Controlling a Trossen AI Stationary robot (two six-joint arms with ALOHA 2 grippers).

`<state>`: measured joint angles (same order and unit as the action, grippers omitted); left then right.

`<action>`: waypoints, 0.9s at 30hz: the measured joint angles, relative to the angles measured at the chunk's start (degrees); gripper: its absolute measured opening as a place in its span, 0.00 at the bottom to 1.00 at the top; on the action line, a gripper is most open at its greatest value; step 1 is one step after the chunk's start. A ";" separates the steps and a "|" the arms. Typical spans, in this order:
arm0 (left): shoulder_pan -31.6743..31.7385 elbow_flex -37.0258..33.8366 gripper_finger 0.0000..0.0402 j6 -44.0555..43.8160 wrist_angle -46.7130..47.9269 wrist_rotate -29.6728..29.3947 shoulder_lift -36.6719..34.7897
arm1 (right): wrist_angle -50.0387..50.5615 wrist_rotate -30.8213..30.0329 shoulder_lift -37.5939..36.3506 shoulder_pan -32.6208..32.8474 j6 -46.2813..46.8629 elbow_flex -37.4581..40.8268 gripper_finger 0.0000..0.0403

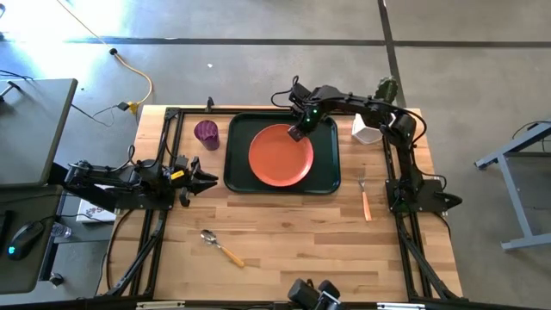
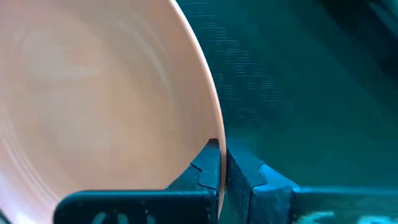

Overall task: Pick and place plate/cup/fork/spoon on tray
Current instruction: Put the orange plate on the black serving tray

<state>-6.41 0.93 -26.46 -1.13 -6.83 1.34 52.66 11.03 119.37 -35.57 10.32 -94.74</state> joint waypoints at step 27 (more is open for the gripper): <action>0.02 -0.01 0.21 0.05 0.02 0.02 0.00 | 0.26 -1.70 0.96 0.66 3.76 0.00 0.00</action>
<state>-6.39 0.92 -26.40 -1.10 -6.81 1.34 52.92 9.34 120.33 -34.92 14.09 -94.74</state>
